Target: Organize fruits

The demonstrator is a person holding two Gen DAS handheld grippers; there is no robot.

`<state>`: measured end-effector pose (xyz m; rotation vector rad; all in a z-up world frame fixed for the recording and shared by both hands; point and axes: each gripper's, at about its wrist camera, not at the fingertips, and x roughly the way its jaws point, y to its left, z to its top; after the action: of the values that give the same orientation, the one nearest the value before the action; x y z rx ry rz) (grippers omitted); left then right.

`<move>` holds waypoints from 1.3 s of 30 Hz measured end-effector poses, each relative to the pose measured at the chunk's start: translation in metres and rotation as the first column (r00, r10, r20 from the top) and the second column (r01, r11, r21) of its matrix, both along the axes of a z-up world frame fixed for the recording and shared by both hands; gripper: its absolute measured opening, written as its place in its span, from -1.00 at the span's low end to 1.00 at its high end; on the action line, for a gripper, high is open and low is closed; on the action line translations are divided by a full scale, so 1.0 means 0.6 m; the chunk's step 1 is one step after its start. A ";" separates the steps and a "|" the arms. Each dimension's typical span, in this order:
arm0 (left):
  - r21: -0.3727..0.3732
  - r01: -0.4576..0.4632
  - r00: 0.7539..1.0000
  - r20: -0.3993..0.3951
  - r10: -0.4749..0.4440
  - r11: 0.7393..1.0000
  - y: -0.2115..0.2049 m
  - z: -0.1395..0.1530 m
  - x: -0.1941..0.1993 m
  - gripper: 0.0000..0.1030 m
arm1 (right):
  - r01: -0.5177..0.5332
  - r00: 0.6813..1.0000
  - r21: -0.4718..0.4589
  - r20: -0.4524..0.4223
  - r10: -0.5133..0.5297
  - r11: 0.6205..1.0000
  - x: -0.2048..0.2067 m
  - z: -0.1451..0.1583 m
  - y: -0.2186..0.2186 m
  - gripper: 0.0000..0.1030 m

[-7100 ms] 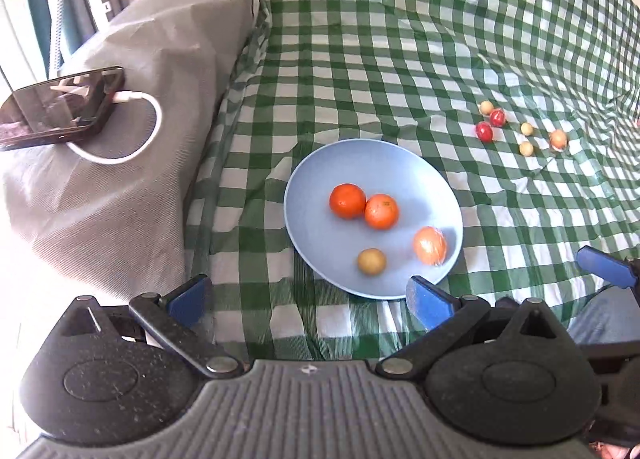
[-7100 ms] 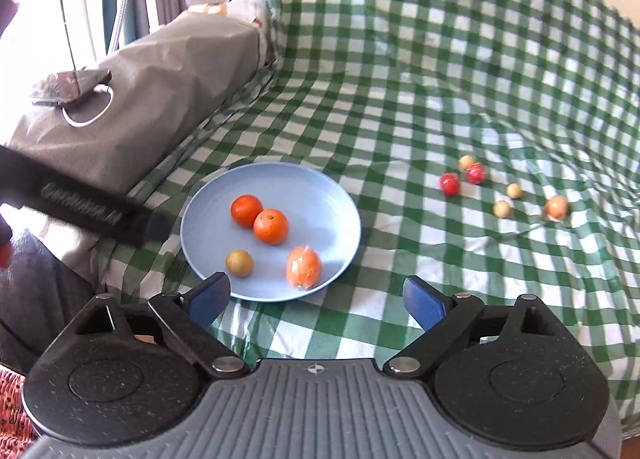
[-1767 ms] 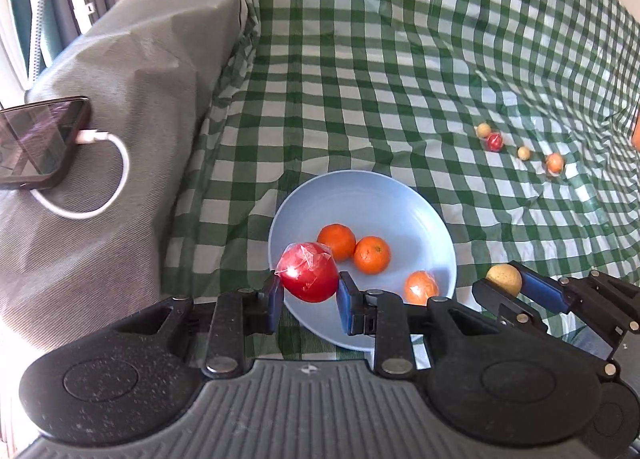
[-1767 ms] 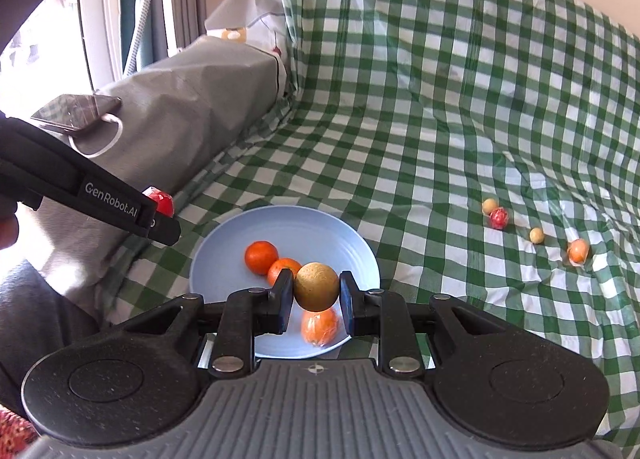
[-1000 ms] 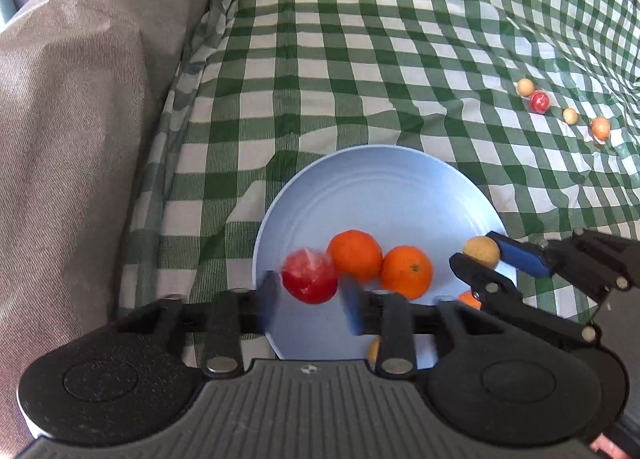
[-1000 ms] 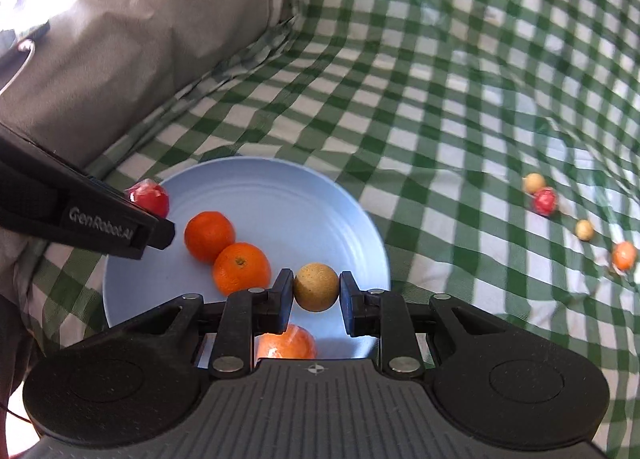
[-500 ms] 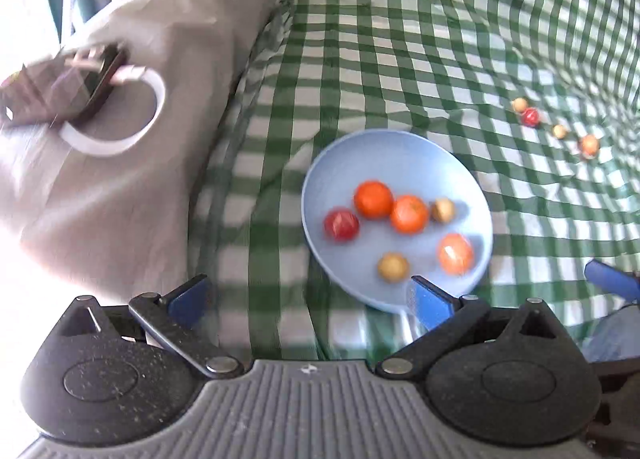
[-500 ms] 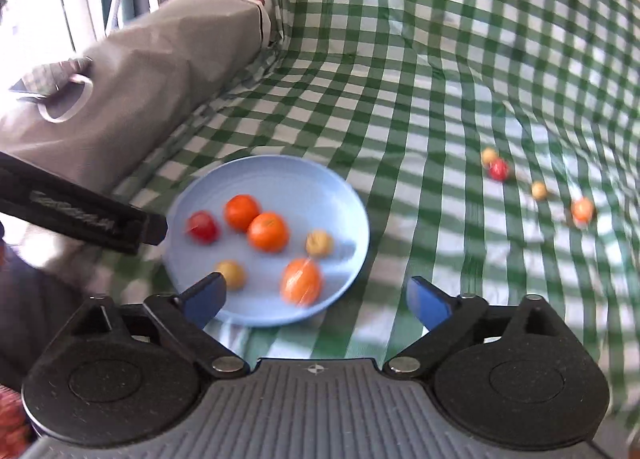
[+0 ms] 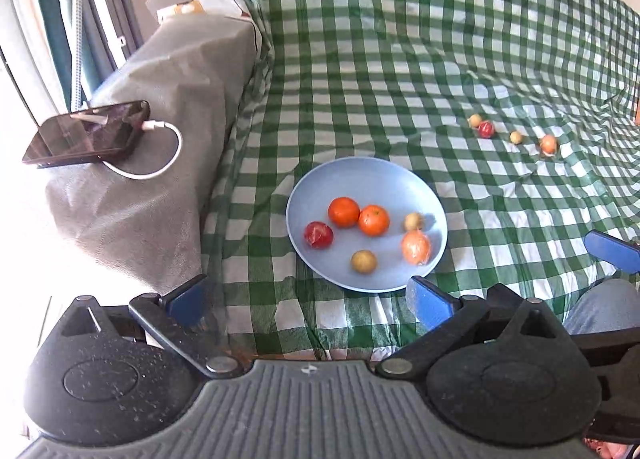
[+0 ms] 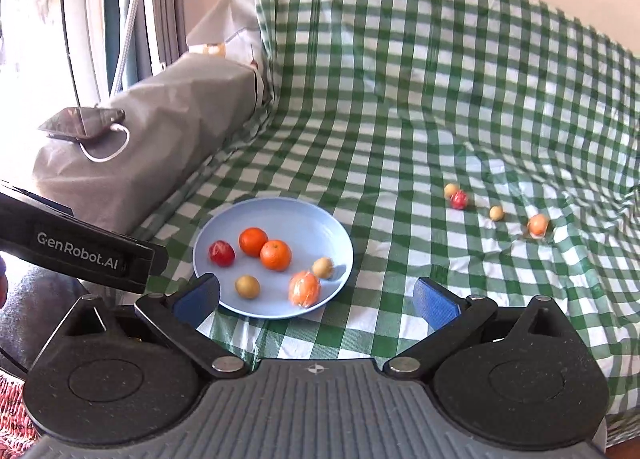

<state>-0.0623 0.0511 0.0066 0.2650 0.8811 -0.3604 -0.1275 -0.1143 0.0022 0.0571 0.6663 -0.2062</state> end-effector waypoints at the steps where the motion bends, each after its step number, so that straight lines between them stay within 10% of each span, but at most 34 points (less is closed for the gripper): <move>1: -0.004 -0.002 1.000 0.005 0.002 1.000 0.001 0.003 -0.003 0.99 | 0.002 1.000 -0.002 0.008 -0.002 1.000 -0.005 0.003 0.000 0.98; 39: 0.065 0.014 1.000 -0.017 -0.012 0.998 -0.025 -0.015 0.008 0.99 | 0.069 0.998 0.068 0.000 -0.069 0.995 -0.016 -0.014 -0.013 0.98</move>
<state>-0.0573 0.0359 -0.0027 0.3280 0.9088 -0.3470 -0.1373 -0.1218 -0.0065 0.1458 0.6697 -0.2501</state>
